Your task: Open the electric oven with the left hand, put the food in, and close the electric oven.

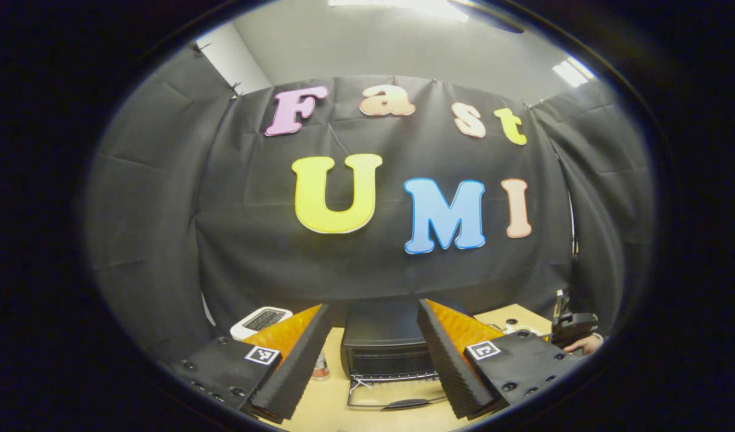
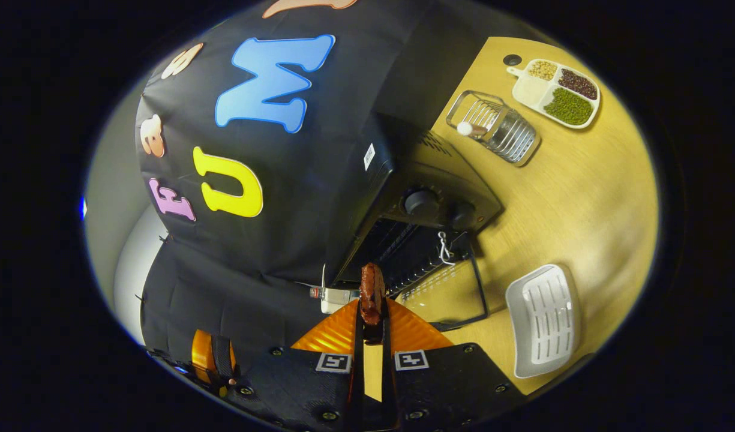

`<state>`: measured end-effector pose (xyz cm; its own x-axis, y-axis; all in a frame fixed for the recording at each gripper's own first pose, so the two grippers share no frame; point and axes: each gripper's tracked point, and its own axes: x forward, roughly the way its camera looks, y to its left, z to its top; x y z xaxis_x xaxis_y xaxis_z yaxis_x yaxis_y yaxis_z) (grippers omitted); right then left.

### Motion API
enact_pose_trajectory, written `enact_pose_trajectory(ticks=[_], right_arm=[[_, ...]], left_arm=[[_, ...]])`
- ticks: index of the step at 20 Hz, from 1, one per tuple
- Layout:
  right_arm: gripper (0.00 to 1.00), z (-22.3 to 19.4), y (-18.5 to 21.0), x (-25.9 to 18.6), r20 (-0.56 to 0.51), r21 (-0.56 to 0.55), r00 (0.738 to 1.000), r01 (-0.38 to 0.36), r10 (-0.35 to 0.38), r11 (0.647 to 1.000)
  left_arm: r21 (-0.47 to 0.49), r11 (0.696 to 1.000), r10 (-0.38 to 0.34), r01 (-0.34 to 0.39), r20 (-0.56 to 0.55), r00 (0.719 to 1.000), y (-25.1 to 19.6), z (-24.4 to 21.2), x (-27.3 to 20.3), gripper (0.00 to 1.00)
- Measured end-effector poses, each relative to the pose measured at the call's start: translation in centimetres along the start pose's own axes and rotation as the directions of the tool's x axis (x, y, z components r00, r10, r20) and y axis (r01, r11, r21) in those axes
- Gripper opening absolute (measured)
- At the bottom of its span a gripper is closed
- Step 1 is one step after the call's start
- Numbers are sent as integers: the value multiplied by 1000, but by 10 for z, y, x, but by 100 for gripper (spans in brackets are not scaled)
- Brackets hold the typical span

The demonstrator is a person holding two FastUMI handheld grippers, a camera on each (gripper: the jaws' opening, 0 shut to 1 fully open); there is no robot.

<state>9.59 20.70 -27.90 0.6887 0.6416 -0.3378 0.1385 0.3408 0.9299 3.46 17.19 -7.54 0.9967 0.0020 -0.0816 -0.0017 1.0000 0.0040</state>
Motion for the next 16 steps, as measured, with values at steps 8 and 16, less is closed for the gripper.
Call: enact_pose_trajectory(ticks=[8,16], right_arm=[[12,5,1,101,137,56,988,59,-66,997],[12,23,-38,157,259,257,950,107,-175,961]], left_arm=[[-31,998,46,-47,-9,999,49,-4,-4,100],[-35,995,90,-94,-86,992,92,-32,-19,100]])
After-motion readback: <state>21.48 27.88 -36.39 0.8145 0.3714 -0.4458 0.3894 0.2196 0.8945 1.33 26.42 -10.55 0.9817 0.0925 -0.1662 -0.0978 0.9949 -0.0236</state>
